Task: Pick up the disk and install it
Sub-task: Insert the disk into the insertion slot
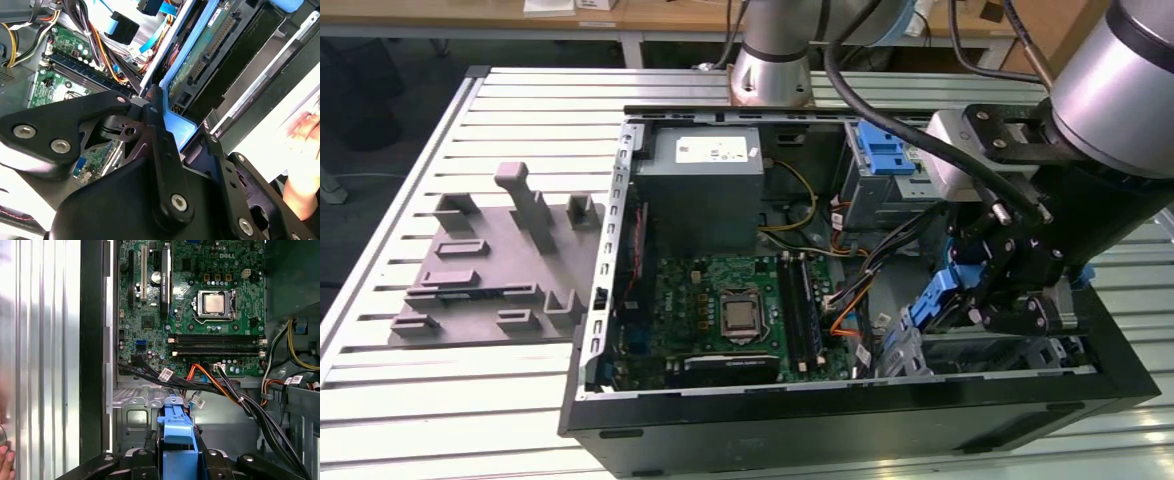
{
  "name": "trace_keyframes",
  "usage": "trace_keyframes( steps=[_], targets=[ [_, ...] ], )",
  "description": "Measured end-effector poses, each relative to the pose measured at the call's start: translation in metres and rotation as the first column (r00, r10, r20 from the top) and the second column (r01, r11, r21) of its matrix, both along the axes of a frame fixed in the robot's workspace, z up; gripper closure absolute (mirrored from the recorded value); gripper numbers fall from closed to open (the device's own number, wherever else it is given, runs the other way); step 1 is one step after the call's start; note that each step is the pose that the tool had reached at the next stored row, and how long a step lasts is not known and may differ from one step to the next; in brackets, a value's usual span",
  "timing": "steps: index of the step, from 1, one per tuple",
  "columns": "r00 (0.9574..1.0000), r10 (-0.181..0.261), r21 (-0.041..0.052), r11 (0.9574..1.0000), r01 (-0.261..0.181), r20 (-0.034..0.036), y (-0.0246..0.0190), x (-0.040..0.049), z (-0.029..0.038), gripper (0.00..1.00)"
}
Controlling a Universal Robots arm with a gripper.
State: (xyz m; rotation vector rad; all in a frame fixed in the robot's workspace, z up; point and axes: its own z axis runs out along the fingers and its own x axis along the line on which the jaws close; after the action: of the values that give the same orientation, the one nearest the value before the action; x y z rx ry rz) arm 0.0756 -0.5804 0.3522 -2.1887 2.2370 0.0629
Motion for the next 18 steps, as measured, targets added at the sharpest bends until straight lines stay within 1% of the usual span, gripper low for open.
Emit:
trace_keyframes(
  steps=[14, 18],
  targets=[
    [1.0000, 0.000, 0.0000, 1.0000, 0.000, 0.0000, -0.0006, 0.0001, -0.0126, 0.64],
    [1.0000, 0.000, -0.0001, 1.0000, 0.000, 0.0001, -0.0006, 0.0001, -0.0142, 0.64]
  ],
)
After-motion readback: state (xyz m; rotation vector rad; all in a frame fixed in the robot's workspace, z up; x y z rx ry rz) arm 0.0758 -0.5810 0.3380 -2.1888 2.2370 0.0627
